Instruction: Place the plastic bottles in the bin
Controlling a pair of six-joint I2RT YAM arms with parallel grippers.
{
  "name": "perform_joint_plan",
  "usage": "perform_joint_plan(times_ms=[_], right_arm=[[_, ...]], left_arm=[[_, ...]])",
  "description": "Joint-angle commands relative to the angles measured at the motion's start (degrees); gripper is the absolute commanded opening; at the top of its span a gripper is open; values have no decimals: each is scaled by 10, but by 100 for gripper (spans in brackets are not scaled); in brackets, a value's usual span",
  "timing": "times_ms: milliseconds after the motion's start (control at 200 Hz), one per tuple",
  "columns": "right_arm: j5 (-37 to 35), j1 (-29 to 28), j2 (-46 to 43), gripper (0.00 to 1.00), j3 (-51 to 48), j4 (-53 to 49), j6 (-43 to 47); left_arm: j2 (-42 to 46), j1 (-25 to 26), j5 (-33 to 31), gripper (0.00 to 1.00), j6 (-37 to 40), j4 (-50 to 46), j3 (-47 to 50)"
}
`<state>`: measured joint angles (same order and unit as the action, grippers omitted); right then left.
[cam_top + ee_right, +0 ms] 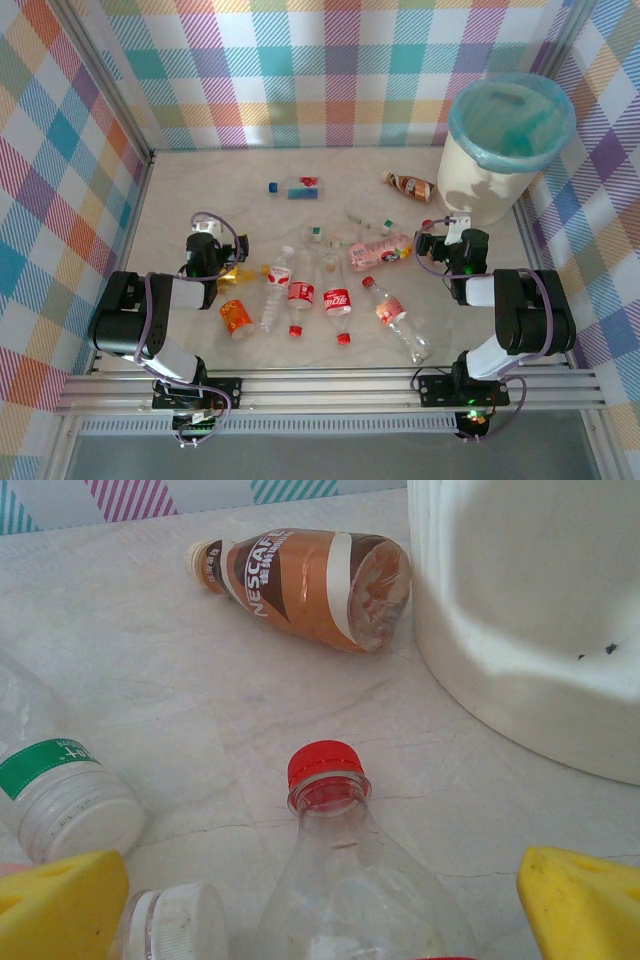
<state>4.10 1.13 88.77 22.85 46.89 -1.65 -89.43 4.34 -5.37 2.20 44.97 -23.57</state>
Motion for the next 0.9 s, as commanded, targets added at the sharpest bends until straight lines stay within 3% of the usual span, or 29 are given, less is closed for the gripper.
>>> perform_joint_plan(times_ms=[0, 480, 695, 895], right_arm=[[8, -2, -8, 100, 9, 4, 8], [8, -2, -8, 100, 9, 3, 7], [13, -2, -18, 100, 4, 6, 11], [11, -4, -152, 100, 46, -198, -7]], left_arm=[[-2, -5, 8, 100, -3, 3, -9], [-1, -6, 8, 100, -4, 5, -9], [40, -4, -4, 91, -7, -42, -18], [153, 2, -43, 90, -14, -108, -11]])
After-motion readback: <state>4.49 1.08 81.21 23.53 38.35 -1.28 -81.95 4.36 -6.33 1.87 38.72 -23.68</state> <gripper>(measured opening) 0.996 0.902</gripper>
